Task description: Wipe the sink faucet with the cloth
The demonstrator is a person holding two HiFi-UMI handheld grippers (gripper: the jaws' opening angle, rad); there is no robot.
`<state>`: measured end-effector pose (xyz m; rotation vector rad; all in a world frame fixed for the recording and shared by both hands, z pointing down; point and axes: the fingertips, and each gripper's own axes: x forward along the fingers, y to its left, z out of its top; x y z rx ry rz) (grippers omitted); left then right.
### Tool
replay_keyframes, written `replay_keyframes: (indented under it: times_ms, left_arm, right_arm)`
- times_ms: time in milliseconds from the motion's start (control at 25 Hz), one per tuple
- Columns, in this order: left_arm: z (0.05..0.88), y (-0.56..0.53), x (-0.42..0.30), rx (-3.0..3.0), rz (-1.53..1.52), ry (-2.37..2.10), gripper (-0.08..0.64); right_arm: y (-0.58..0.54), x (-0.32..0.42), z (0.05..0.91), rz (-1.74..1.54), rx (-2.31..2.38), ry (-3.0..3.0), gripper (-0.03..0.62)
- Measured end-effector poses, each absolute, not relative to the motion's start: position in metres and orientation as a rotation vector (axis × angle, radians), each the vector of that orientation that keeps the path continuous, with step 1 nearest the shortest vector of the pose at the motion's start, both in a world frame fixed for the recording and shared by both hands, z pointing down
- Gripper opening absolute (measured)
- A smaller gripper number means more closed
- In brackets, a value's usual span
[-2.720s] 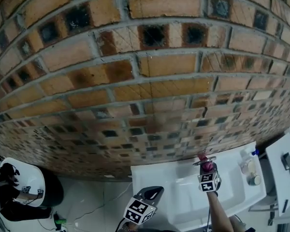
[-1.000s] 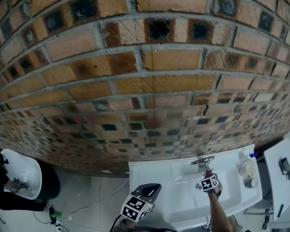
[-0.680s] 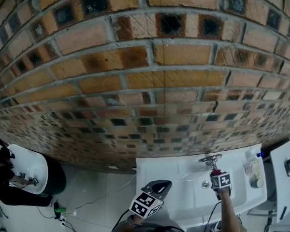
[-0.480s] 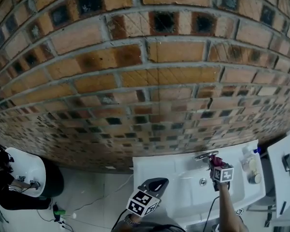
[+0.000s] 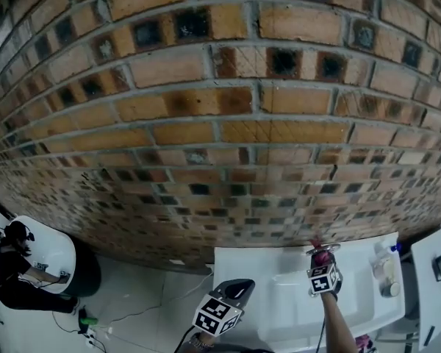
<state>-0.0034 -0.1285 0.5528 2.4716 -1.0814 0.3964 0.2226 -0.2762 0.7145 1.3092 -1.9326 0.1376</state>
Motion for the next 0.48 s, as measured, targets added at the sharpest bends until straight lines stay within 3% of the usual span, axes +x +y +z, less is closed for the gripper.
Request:
replay_keyframes:
  times_ms: [320, 480]
  left_arm:
    - [0.539, -0.104, 0.008, 2.516, 0.379, -1.066, 0.015]
    - [0.549, -0.077, 0.013, 2.486, 0.414, -1.052, 0.015]
  right_arm:
    - [-0.21, 0.127, 0.705, -0.21, 0.862, -2.126, 0.044]
    - [-0.192, 0.111, 0.661, 0.182, 1.157, -2.316, 0.049]
